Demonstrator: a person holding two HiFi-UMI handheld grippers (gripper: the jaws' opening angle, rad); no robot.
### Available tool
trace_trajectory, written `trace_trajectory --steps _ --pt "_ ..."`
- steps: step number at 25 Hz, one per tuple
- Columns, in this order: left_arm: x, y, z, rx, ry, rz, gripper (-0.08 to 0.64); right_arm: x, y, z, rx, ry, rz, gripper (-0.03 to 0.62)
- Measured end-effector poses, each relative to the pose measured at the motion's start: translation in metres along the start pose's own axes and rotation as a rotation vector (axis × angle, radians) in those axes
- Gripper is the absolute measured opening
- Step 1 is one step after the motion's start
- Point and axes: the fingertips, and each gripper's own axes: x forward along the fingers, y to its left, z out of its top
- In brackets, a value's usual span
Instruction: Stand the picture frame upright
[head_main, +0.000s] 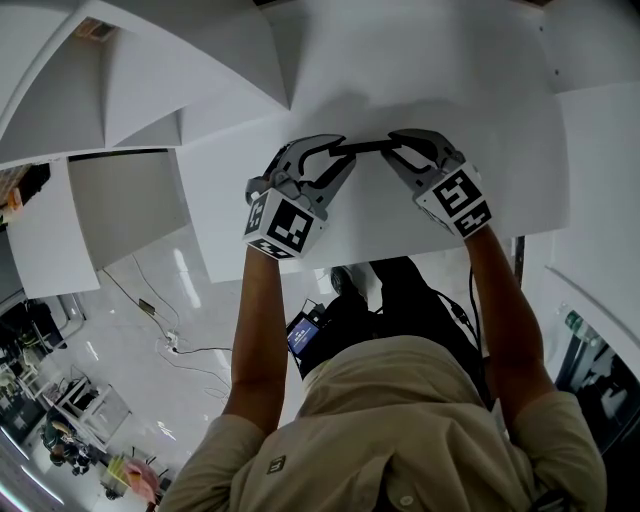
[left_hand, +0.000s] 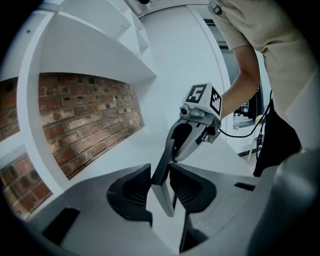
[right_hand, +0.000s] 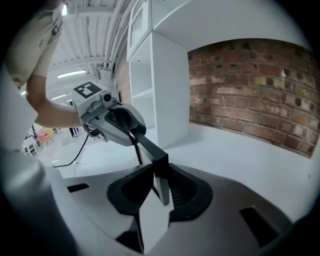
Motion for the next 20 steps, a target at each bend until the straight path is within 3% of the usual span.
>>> trace_trajectory --steps 11,20 --pt "-0.007 -0.001 0.004 0.019 -0.005 0.009 0.103 -0.002 0.000 -0.002 -0.037 0.014 0.005 0.094" --pt "-0.014 0.002 0.004 -0.011 -0.026 0.015 0.103 0.002 0.005 0.000 -0.054 0.025 0.022 0.150"
